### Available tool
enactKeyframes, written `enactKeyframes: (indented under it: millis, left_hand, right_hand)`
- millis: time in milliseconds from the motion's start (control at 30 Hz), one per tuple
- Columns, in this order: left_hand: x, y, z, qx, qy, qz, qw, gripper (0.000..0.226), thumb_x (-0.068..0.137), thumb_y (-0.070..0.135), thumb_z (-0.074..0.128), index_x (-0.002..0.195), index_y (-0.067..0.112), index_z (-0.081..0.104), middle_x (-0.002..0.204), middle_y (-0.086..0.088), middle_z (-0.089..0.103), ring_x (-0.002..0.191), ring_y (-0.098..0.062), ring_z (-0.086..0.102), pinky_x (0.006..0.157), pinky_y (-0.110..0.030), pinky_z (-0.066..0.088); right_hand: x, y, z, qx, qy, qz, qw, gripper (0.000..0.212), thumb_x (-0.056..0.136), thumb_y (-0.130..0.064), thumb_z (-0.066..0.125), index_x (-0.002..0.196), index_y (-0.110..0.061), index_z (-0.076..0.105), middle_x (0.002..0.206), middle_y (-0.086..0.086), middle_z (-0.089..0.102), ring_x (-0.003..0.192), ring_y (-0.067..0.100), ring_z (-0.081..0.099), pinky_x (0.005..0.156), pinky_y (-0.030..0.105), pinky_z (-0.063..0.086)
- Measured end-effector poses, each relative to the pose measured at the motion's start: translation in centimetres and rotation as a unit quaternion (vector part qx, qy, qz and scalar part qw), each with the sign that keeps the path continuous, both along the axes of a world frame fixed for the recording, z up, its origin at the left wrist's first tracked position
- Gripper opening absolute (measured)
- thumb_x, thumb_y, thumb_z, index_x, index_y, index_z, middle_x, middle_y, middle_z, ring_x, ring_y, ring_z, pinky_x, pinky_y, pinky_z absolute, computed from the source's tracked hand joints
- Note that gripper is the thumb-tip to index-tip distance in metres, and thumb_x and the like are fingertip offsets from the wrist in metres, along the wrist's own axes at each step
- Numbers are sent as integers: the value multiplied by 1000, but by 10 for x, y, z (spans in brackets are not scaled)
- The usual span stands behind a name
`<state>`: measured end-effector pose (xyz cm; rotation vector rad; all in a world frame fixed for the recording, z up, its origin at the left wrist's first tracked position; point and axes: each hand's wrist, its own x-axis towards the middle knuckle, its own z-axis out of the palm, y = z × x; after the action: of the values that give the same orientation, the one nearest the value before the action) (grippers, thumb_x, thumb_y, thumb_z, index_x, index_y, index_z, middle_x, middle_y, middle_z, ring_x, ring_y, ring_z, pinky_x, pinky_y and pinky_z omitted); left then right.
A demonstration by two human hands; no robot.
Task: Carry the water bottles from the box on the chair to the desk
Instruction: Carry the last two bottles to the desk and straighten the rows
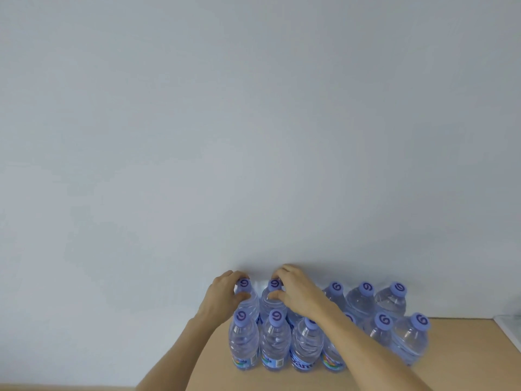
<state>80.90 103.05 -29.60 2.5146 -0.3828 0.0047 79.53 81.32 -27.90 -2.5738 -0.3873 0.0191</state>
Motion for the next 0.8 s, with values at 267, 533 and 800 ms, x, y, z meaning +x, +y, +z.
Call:
enactKeyframes:
  millis: [267,533,800]
  left_hand:
    - [-9,-2,10,7,18,18,1000,37,86,29,67,121,27,57,115,8,60,90,-10,55,76,-17,42]
    - [-14,-49,35,14,-65,-68,995,39,88,38,65,124,28,56,124,14,57,117,-6,48,94,-15,36]
    - [-8,-119,35,113,-23,-195,974,47,93,24,58,139,27,47,140,8,49,128,-14,43,104,-28,37]
  right_hand:
    - [-5,-14,10,27,24,23,999,47,83,-33,74,125,-17,58,110,-6,56,94,6,48,80,16,38]
    - [-19,-98,30,-29,22,10,999,49,86,-34,71,131,-20,56,122,-8,58,109,4,52,90,14,39]
    - [-29,-131,18,-171,-14,-23,985,47,88,-38,63,132,-24,54,131,-8,56,122,18,47,100,30,32]
